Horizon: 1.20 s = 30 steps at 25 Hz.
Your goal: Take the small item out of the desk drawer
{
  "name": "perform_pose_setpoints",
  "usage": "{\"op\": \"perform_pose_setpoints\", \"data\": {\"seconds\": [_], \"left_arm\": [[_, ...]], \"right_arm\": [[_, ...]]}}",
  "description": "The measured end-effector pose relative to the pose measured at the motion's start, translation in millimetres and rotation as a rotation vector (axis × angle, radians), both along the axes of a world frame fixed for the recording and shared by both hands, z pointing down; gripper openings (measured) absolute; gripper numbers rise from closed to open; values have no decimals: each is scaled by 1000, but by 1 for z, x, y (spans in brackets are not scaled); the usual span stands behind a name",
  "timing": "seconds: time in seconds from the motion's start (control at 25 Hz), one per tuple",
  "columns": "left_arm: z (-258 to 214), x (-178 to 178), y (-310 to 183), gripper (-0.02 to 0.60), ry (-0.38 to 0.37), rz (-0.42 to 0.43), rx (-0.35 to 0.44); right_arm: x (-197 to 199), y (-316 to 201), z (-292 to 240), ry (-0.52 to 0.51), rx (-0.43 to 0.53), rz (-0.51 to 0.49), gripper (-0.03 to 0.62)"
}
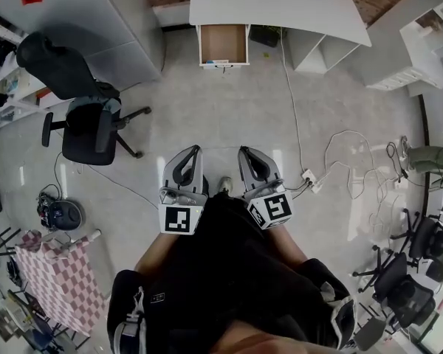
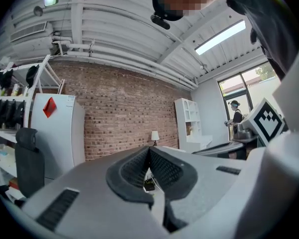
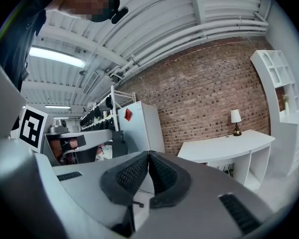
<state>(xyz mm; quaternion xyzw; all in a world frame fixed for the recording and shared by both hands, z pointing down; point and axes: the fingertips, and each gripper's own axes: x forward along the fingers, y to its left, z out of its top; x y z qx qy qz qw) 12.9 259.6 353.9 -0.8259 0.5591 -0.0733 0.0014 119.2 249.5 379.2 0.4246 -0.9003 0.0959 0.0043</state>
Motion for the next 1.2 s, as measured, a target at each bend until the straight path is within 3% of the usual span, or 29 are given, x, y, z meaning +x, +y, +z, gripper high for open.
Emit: {"op": "perform_pose_setpoints", "data": {"seconds": [0.36,0.88,1.2], "left_arm": [[24,-12,-72,8,34,-4,-42],[15,-68,-277,8,100,93,-52],[37,-105,-354,8,99,126,-95]], "right_arm": [[-8,-68,15,23,-23,9,26],[-63,-258,-3,94,-19,105,26],[-97,-341,22,125,-71,123,26]]}}
